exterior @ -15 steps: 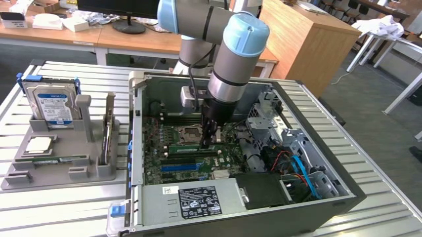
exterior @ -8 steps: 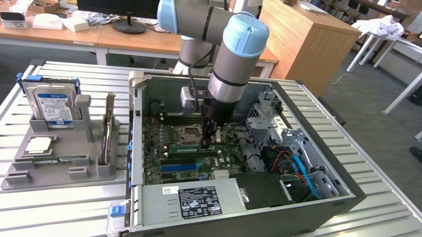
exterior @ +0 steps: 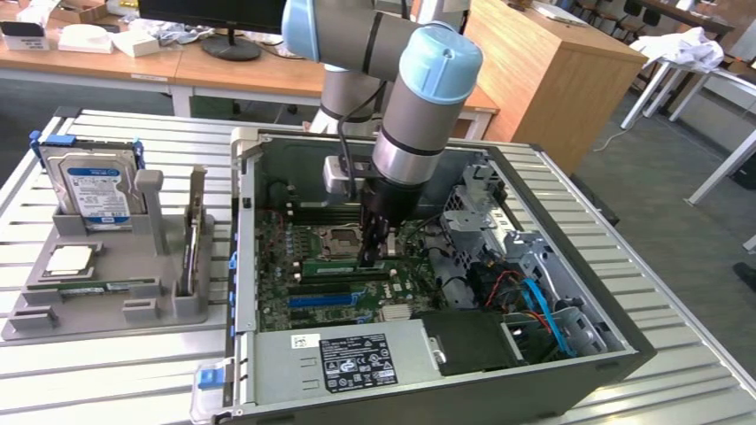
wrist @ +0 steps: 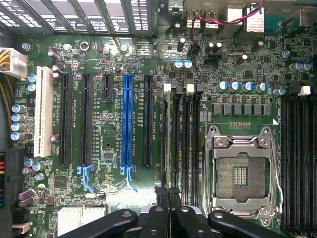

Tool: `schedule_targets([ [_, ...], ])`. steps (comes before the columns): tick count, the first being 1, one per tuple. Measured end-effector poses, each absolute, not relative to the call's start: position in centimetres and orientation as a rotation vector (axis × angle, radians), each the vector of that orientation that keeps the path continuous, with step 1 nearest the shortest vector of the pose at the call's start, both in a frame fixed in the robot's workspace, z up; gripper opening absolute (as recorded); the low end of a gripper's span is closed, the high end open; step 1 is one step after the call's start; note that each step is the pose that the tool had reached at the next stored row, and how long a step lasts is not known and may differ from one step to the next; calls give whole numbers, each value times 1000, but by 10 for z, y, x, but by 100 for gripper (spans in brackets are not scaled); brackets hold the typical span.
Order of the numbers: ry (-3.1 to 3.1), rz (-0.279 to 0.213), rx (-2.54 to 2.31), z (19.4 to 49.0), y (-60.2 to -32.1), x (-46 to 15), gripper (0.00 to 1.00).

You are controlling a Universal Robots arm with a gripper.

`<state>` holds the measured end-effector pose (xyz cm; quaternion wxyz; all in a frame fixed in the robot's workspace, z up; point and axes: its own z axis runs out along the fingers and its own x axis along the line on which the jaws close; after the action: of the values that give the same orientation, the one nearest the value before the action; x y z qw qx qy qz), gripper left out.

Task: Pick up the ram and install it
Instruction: 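Insert the ram into the slot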

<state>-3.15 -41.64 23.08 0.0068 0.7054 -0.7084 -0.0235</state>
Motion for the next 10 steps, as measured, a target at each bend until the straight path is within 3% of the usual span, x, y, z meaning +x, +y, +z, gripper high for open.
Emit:
schedule_targets([
  [10, -2216, -73, 2207, 231, -416, -31, 11],
])
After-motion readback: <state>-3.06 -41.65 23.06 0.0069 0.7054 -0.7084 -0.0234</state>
